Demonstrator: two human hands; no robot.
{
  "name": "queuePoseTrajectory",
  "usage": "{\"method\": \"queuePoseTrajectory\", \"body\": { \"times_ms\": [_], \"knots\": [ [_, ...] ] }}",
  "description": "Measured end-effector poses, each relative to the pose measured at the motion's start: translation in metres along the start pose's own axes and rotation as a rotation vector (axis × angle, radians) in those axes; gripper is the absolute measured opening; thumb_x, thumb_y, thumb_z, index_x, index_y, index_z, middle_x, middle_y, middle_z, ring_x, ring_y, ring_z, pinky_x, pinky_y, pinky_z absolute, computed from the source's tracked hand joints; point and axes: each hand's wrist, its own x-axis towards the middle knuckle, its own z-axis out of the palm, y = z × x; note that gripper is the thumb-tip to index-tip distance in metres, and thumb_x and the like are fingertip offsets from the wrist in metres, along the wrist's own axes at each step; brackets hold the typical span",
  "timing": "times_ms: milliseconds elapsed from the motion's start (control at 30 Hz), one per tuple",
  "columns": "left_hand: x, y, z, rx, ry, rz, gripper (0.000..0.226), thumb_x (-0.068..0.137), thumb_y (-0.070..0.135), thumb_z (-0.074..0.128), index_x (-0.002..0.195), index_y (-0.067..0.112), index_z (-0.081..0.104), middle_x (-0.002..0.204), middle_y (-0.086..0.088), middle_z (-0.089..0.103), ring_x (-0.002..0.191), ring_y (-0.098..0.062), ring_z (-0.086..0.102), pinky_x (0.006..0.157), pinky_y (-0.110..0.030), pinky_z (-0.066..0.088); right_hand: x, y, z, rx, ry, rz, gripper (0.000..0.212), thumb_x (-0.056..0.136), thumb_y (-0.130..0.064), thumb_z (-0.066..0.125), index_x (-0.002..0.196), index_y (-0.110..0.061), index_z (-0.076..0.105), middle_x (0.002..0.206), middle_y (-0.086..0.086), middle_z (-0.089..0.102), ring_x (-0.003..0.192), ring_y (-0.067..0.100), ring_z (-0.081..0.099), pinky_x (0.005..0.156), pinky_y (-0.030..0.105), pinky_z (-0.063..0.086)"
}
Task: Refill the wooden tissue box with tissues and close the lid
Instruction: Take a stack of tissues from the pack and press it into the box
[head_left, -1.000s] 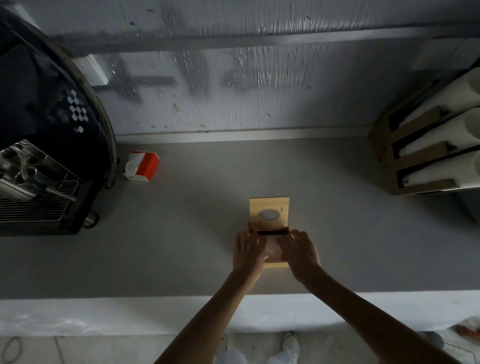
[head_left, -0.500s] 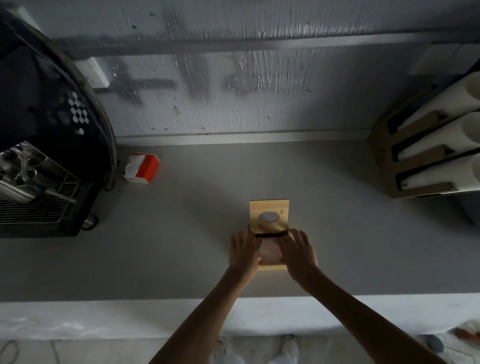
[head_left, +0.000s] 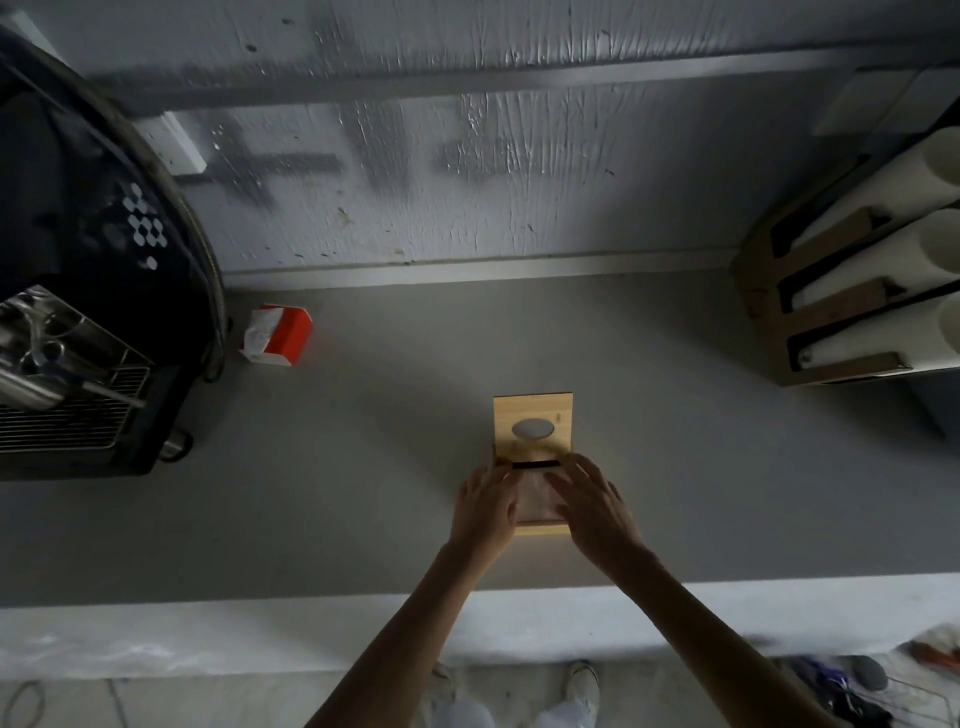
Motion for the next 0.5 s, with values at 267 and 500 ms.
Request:
{"method": "queuePoseTrajectory", "body": {
  "times_ms": [267,500],
  "knots": [
    [-0.015,-0.010,0.011,-0.183,0.180,-0.098,0.016,0.089,0.003,0.060,0.099,0.014,0.064,0.099,-0.005,0.061,0.094,-0.020,0.056,0.080,-0.030,0.050,-0.020,0.016,0.005,0.183,0.028,0.171,0.028,0.096,-0.033,0.051,0.122,-0.029,0.062,0.153,0.009,0.036,0.141,0.028,0.032,0.097,0.040,0.045],
    [-0.013,-0.003,0.015,-0.171,0.038,-0.165,0.023,0.095,0.018,0.058,0.118,0.021,0.058,0.125,-0.010,0.051,0.111,-0.024,0.053,0.084,-0.029,0.052,-0.014,0.008,0.008,0.109,0.056,0.161,0.034,0.093,-0.028,0.060,0.127,-0.028,0.058,0.151,0.013,0.040,0.138,0.032,0.037,0.089,0.046,0.053]
  ]
}}
